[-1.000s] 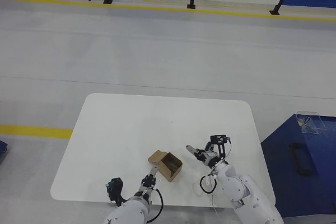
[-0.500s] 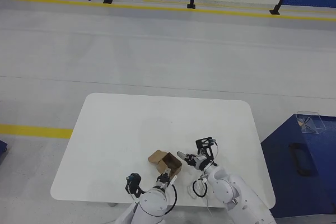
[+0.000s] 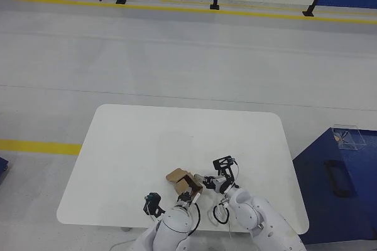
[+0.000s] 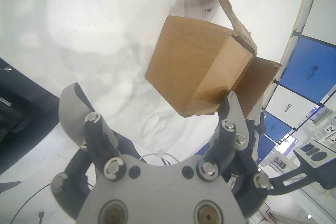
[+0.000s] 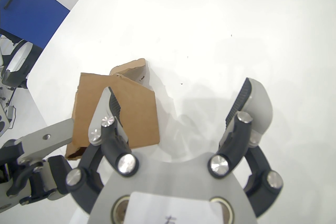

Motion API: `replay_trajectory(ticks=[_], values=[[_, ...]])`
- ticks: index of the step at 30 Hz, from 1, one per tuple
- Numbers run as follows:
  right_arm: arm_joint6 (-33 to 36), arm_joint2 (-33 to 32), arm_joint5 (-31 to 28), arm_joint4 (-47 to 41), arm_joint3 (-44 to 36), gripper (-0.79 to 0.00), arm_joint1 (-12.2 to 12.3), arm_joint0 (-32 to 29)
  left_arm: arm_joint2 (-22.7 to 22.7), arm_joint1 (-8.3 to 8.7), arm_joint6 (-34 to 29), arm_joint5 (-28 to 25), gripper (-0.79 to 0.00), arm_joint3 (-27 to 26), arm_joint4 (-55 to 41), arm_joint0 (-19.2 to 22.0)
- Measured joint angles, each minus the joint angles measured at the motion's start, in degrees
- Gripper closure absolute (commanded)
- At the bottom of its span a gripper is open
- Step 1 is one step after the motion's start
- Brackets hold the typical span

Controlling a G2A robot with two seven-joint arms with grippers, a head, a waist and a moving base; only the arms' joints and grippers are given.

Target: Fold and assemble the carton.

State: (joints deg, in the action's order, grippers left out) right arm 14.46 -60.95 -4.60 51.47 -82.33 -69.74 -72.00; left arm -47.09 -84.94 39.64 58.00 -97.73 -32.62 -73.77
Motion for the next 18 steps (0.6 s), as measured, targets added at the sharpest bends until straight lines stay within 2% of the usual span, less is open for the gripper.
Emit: replay_trajectory(ticks=[8,18], values=[[0.7,1.6,0.4,2.1,1.6,-0.785,-0.6,1.1,-1.3,-0.45,1.6,0.0,-0.785,-0.1,-0.7,-0.1],[-1.6,-1.5,-1.1,-1.6,-1.9,-0.785,-0.5,-0.3,-3.2,0.33,2.1,0.0,-0.785,-8.8,3.6,-5.4]])
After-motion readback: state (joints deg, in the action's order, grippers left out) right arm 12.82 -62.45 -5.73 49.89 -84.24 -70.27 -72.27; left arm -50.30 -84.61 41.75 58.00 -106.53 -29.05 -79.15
